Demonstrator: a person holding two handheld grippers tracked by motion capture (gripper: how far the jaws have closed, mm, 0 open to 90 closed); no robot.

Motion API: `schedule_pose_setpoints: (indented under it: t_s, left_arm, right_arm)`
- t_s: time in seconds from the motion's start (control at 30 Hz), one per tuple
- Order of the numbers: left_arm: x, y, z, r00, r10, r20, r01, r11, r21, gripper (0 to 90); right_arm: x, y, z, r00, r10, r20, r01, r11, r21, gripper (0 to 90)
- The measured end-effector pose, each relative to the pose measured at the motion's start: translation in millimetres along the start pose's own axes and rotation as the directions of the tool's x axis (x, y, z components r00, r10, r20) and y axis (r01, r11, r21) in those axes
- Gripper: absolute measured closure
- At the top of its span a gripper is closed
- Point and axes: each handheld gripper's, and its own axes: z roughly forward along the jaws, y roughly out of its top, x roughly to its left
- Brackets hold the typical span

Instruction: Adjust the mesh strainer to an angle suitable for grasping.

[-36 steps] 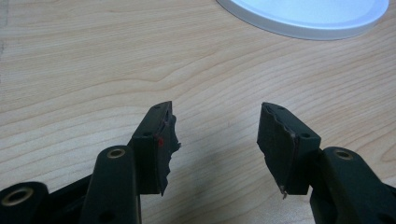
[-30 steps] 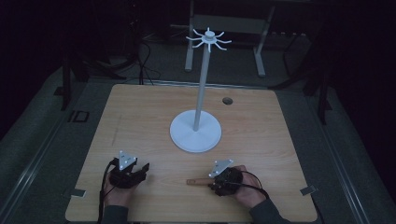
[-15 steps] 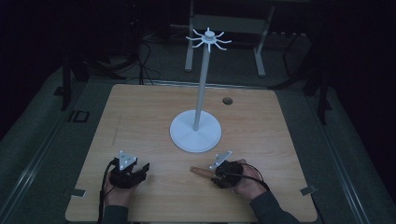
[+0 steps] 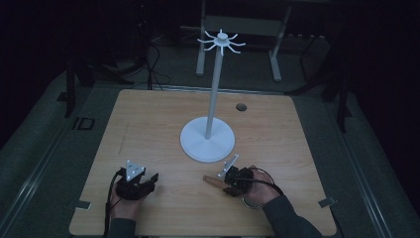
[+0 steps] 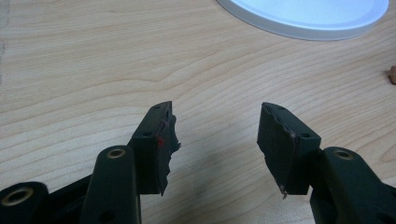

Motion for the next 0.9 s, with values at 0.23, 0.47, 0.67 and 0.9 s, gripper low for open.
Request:
schedule_pose_setpoints:
  t_s: [0.23,0.47,0.67,0.9]
  left_arm:
    - [-0.1,0.0,0.3,1.0,0.002,-0.001,-0.002,1.0,0.0,46.1]
    - [-0.1,0.0,1.3,1.0,0.0,0.0,0.0,1.0,0.001,46.1]
    - [-1.0,0.3,1.9,1.0,0.004,0.001,-0.004,1.0,0.001,46.1]
    - [0.0,0.0,1.4,1.0,0.001,0.001,-0.001,1.0,-0.001,46.1]
  right_arm:
    - [-1.5,-6.0,-0.8,0.9997,0.014,0.017,-0.014,0.999,-0.03,68.9]
    - [-3.6,-10.6,-4.6,0.9985,0.041,0.035,-0.038,0.997,-0.074,68.9]
    - [-5.5,-14.5,-8.4,0.997,0.064,0.045,-0.058,0.992,-0.11,68.9]
    - [-6.3,-16.1,-13.1,0.9953,0.079,0.056,-0.07,0.985,-0.156,68.9]
